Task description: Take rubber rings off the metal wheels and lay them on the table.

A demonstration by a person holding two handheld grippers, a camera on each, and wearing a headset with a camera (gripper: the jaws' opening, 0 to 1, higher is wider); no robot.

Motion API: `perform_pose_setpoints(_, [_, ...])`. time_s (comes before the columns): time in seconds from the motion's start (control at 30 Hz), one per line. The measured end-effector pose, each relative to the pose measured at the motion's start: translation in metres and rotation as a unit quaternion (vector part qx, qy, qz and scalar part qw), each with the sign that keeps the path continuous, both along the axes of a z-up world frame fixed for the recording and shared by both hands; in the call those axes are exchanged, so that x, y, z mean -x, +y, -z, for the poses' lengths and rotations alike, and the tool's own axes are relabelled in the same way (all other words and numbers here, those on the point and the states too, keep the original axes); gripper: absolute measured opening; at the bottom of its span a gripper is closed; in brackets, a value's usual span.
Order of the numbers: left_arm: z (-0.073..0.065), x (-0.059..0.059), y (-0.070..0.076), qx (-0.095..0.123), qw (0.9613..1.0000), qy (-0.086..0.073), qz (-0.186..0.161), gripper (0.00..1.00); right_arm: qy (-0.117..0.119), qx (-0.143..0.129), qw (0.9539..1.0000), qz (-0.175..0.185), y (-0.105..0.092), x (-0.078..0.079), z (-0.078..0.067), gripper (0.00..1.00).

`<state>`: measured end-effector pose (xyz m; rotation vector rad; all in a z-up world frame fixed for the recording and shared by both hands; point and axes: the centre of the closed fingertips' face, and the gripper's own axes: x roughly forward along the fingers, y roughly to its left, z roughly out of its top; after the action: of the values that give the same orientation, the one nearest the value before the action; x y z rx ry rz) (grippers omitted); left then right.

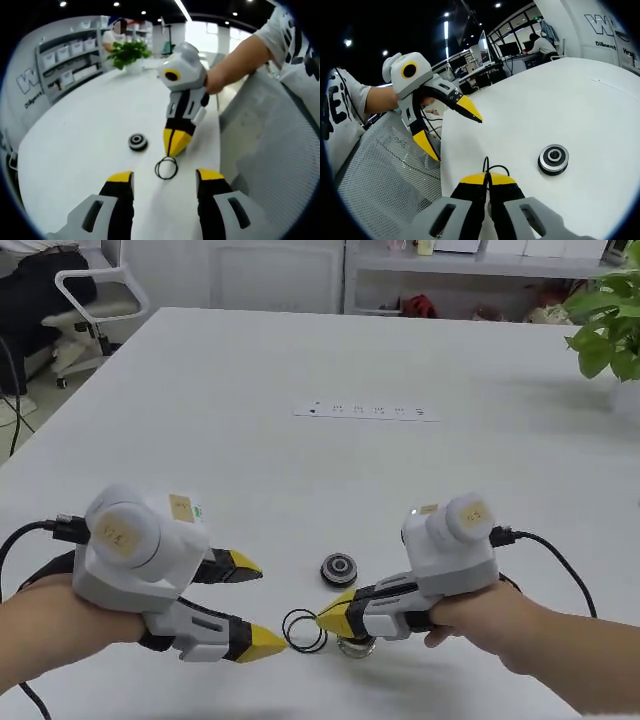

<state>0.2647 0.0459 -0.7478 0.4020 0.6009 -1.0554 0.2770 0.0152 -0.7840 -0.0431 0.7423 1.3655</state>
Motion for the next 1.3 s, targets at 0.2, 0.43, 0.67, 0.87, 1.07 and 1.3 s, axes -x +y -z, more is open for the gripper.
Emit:
perform_pose_setpoints(0.2, [0.0011, 0.0004, -0.001, 0.001, 1.0, 0.002, 0.001, 0.5, -0.005, 0.007, 1.0, -0.002, -0.0006, 0.0008, 0.0029, 0.0])
perform_pose_setpoints(0.43, [0.0037, 0.0011, 0.0005, -0.002, 1.0, 0.005, 0.0, 0.5, -0.018, 0.017, 0.9997, -0.001, -0.0028, -0.0015, 0.0064, 0.0])
perform_pose_setpoints(0.67, [0.005, 0.0023, -0.0002, -0.003, 1.0, 0.007, 0.001, 0.5, -0.03, 0.024, 0.9993, -0.005, -0.0032, -0.0007, 0.0079, 0.06])
perform_pose_setpoints(0.87, [0.0046, 0.0022, -0.0006, -0.003, 1.0, 0.007, 0.001, 0.5, -0.037, 0.027, 0.9989, -0.007, -0.0037, -0.0007, 0.0079, 0.1])
perform_pose_setpoints(1.07, [0.0056, 0.0028, -0.0007, -0.004, 1.0, 0.009, 0.001, 0.49, -0.042, 0.029, 0.9987, -0.006, -0.0058, -0.0006, 0.0075, 0.12])
perform_pose_setpoints(1.3, [0.0066, 0.003, -0.0013, -0.006, 0.9999, 0.01, 0.002, 0.49, -0.046, 0.022, 0.9987, 0.001, -0.0092, -0.0031, 0.0015, 0.14])
